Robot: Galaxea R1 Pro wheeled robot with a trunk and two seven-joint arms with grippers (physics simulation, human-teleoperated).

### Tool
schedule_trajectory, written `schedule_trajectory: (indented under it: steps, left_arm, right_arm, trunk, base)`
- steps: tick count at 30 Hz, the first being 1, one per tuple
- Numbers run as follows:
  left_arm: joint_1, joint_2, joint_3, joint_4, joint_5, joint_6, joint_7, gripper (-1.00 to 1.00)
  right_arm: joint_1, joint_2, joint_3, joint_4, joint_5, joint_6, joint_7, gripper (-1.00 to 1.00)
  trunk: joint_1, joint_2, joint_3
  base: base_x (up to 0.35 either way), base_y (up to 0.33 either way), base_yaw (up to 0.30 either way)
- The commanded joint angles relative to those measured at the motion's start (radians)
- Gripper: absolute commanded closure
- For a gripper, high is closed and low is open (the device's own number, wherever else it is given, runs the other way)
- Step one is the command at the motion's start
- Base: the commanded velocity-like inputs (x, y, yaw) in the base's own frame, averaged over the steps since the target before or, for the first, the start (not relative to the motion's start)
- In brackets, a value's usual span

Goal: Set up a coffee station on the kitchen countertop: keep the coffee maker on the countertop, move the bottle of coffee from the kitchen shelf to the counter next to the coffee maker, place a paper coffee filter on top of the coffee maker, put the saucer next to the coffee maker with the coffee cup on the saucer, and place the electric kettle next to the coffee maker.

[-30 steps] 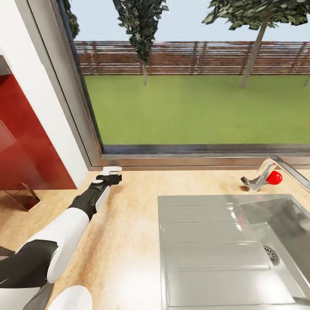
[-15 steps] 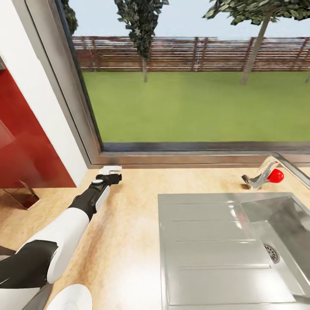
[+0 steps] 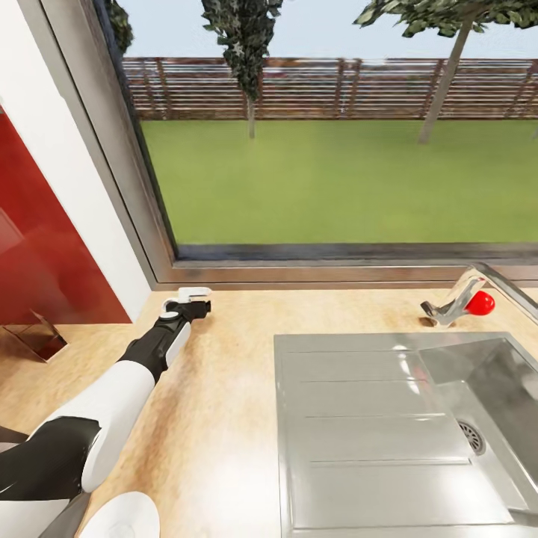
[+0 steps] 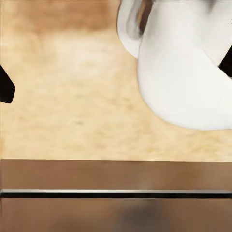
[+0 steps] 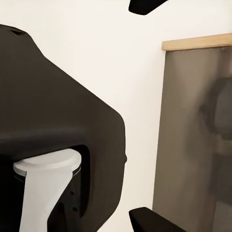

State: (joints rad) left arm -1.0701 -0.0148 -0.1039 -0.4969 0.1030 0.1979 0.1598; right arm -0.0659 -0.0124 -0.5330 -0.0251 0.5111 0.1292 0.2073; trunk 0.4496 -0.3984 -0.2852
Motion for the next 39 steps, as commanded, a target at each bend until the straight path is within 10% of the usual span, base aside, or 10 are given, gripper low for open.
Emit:
schedule_trajectory:
  steps: [1, 3, 4, 39]
  left_arm:
    - [-0.001, 0.001, -0.008, -0.001, 0.01, 0.003, 0.009, -1.0]
    - [-0.001, 0.0, -0.008, -0.001, 0.01, 0.003, 0.009, -1.0]
    - [-0.001, 0.0, -0.008, -0.001, 0.009, 0.007, 0.008, 1.0]
    - [-0.001, -0.001, -0.01, -0.057, 0.01, 0.022, -0.005, 1.0]
  right_arm:
    - [0.0, 0.0, -0.008, -0.003, 0.009, 0.006, 0.005, -1.0]
    - [0.0, 0.0, -0.008, -0.003, 0.009, 0.006, 0.005, -1.0]
    - [0.0, 0.0, -0.008, -0.003, 0.009, 0.006, 0.005, -1.0]
    - [0.0, 0.002, -0.008, -0.003, 0.011, 0.005, 0.006, -1.0]
  trunk:
    - [0.001, -0.002, -0.002]
    - [0.001, -0.002, -0.002]
    - [0.001, -0.002, -0.002]
    - [0.001, -0.002, -0.002]
  base:
    - [0.0, 0.0, 0.0]
    - [0.0, 0.0, 0.0]
    - [0.0, 0.0, 0.0]
    - [0.0, 0.0, 0.0]
